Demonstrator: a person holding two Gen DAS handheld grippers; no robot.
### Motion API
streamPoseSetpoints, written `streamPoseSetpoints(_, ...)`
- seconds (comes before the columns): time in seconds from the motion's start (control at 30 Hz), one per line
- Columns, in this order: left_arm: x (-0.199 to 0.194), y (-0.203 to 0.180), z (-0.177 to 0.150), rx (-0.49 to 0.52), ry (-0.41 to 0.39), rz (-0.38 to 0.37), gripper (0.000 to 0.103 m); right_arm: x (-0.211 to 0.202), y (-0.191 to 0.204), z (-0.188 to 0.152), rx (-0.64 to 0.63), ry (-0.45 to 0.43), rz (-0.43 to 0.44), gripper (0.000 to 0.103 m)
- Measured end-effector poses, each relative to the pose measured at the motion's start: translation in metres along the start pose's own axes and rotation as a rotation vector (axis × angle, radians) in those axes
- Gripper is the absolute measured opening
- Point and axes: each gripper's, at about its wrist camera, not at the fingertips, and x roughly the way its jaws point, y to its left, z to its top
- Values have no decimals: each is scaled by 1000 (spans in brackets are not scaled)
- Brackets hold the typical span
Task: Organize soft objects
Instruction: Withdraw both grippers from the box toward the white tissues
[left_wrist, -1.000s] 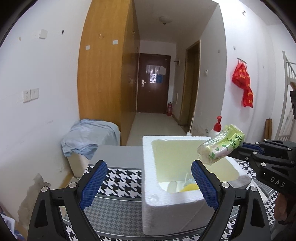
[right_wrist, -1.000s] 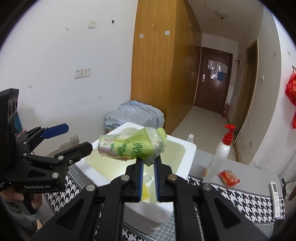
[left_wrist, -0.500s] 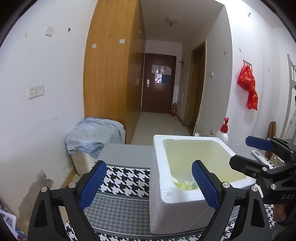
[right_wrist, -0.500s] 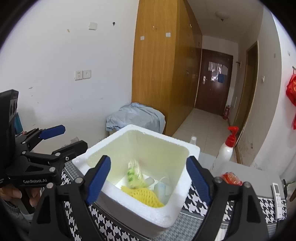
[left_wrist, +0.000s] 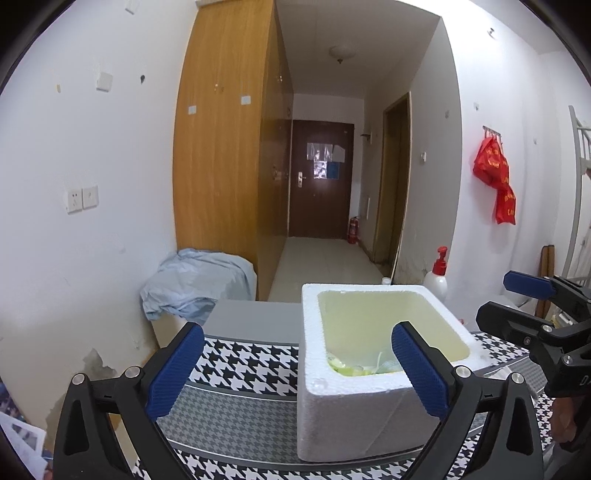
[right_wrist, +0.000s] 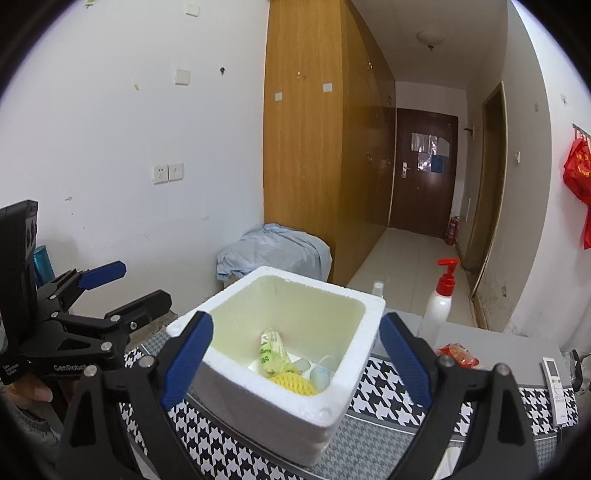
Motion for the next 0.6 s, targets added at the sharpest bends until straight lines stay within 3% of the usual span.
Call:
streamPoseSetpoints(0.27,-19,-14,3,15,-26,-1,102,-22,-8,-1,53,-33,11,102)
streamPoseSetpoints(0.6,-38,-37,4,36,-43,-19,102,-53,-12,-6,53,-71,-56,102)
